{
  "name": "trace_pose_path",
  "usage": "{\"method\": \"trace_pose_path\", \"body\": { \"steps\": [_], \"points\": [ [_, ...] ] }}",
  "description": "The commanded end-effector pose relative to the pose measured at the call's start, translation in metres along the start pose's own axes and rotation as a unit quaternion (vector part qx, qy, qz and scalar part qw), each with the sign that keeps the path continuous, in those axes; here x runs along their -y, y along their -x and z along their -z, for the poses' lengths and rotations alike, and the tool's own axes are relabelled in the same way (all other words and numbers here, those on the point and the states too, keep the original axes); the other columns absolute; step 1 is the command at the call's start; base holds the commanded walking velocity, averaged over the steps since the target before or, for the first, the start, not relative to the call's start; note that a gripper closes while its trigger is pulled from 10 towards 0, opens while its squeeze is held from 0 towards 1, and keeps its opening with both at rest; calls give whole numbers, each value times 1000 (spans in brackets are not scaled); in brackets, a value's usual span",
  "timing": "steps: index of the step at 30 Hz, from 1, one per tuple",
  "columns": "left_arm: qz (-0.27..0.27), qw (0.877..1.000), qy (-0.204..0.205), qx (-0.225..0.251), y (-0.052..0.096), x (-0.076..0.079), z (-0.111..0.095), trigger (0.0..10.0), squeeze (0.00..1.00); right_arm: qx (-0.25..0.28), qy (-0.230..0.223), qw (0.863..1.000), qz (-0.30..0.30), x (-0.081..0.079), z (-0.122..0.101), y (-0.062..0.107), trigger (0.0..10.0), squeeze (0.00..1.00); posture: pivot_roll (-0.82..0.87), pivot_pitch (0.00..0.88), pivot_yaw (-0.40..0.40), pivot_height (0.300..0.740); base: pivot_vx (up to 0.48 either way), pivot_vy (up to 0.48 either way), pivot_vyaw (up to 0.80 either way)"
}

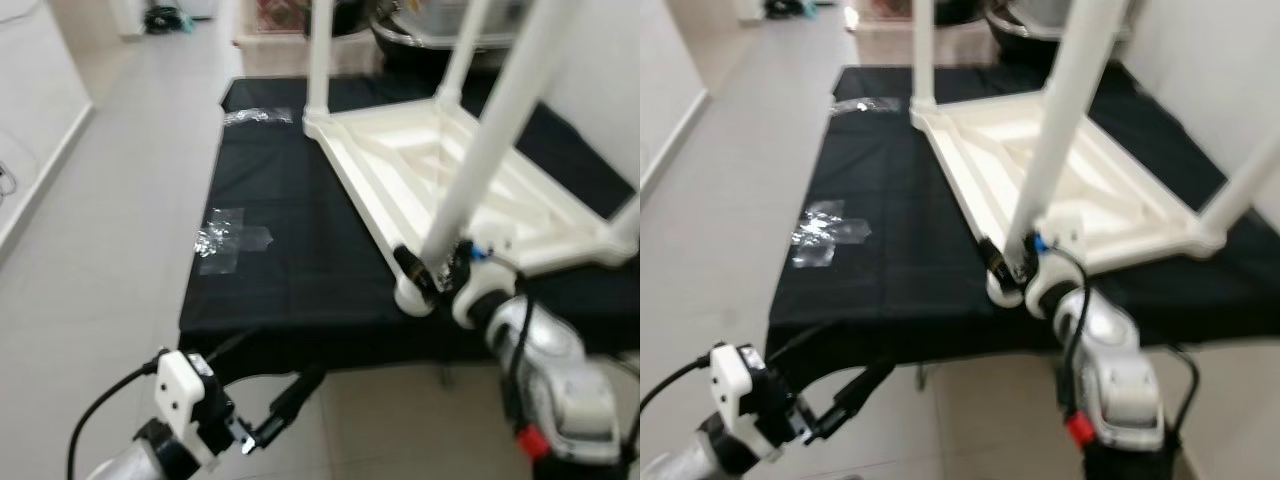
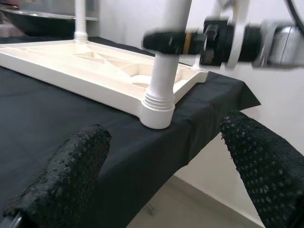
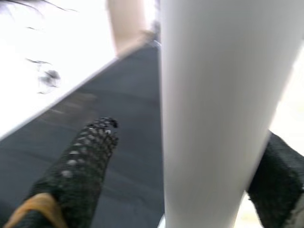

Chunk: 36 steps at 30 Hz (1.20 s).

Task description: Building children table

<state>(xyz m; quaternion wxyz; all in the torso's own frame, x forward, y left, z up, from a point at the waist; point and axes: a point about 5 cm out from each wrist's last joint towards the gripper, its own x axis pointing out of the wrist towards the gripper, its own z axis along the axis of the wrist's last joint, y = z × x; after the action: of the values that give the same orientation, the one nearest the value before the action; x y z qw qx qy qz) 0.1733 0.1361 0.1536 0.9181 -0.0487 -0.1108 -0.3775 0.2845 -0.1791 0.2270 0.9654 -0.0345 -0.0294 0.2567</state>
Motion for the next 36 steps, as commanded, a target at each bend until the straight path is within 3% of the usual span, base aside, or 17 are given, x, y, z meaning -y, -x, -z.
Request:
{"method": "trace_pose_path", "body": {
  "steps": [1,2,3,6,7,15,16,17,18,19,26,32,34,35,36],
  "points": [
    [0,1000,11,-8,1,2,4,10000,0,17,3,999,-48,-1,-6,1,10000,1000,-6,175,-18,740,0,0,0],
    [2,1000,12,-7,1,2,4,10000,0,22,14,996,-81,4,-12,1,10000,267,-7,180,-17,740,0,0,0],
    [3,1000,13,-7,0,3,4,10000,0,27,20,994,-105,9,-17,-1,10000,0,-6,179,-15,740,0,0,0],
    [4,1000,13,-6,0,3,4,10000,0,36,37,990,-129,13,-23,-4,10000,0,-6,179,-15,740,0,0,0],
    [6,1000,14,-5,-1,4,3,10000,0,43,45,984,-166,17,-27,-9,10000,0,3,184,-14,740,0,0,0],
    [9,1000,14,-5,-1,6,0,10000,0,50,49,973,-219,37,-36,-23,10000,0,23,206,-13,740,0,0,0],
    [8,1000,14,-5,0,7,-1,10000,0,52,46,970,-233,38,-38,-24,4510,0,27,212,-11,740,0,0,0],
    [8,1000,14,-5,0,7,-1,10000,0,52,46,970,-233,38,-38,-24,4510,0,27,212,-11,740,0,0,0],
    [8,1000,14,-5,0,8,-1,10000,0,52,48,967,-243,40,-40,-25,1373,0,30,212,-11,740,0,0,0],
    [8,1000,15,-6,1,8,-1,10000,0,53,44,963,-262,41,-41,-24,0,0,38,217,-11,740,0,0,0],
    [8,1000,16,-9,2,10,-3,10000,0,38,39,946,-319,50,-41,-15,0,0,43,234,-8,740,0,0,0],
    [7,1000,17,-10,2,9,-3,10000,0,25,25,947,-319,52,-30,-9,0,0,37,233,-7,740,0,0,0],
    [7,1000,18,-10,2,9,-3,10000,0,23,13,953,-301,45,-21,-9,0,0,30,233,-18,740,0,0,0],
    [8,1000,18,-11,3,8,-2,10000,0,-15,-9,985,-171,34,7,-22,0,0,25,231,-23,740,0,0,0],
    [8,1000,18,-11,3,8,-2,10000,0,-15,-9,985,-171,34,7,-22,0,0,25,231,-23,740,0,0,0]
  ]
}}
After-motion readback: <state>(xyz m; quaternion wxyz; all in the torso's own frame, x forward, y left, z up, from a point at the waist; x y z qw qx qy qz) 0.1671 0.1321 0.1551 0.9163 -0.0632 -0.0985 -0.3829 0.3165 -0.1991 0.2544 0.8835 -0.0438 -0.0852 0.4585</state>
